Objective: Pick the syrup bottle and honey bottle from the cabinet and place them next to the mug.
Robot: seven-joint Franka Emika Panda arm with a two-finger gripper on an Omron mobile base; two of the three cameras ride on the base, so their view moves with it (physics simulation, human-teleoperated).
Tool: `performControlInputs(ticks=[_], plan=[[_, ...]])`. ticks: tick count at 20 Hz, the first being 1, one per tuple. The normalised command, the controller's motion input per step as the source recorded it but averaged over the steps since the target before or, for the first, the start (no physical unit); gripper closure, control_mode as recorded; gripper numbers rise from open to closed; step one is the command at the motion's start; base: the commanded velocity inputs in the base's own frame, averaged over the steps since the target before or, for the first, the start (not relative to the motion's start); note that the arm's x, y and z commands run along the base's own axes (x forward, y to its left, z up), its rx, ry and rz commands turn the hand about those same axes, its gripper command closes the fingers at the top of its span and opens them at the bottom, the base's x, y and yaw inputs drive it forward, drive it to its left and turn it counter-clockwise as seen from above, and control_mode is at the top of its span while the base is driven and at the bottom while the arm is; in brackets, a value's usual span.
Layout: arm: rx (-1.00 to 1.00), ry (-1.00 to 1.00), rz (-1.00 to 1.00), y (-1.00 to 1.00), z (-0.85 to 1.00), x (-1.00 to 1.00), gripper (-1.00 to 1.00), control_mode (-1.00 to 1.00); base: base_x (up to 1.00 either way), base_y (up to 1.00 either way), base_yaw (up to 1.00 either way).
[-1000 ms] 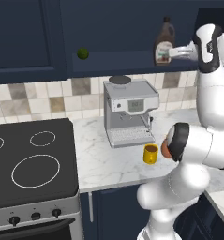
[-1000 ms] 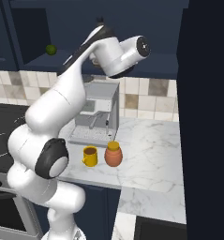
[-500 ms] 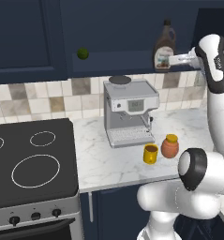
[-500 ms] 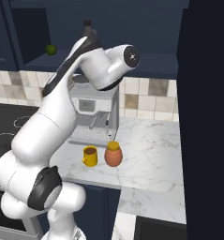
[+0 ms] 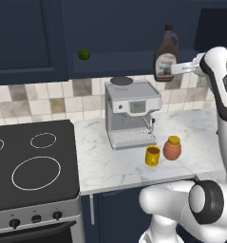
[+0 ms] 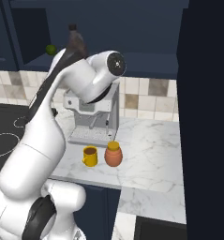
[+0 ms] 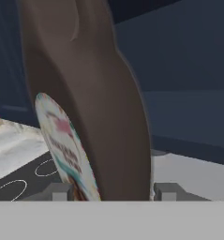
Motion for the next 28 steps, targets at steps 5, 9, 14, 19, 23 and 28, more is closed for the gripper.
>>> performControlInputs(ticks=[5,9,14,19,23,28], plan=[[-0.04,0.01,-0.04,0.41,0.0,-0.57,1.0,-1.0,0.0,0.0,0.0],[-0.09,0.06,-0.17,0.37,-0.01,-0.29,1.0,-1.0,0.0,0.0,0.0],[-0.12,0.09,-0.26,0.43,0.0,-0.09,1.0,-1.0,0.0,0.0,0.0],[-0.11,0.04,-0.32,0.46,0.0,-0.12,1.0,-1.0,0.0,0.0,0.0],[-0.08,0.0,-0.38,0.41,-0.06,-0.14,1.0,-1.0,0.0,0.0,0.0],[-0.02,0.0,-0.43,0.33,-0.12,-0.16,1.0,-1.0,0.0,0.0,0.0]])
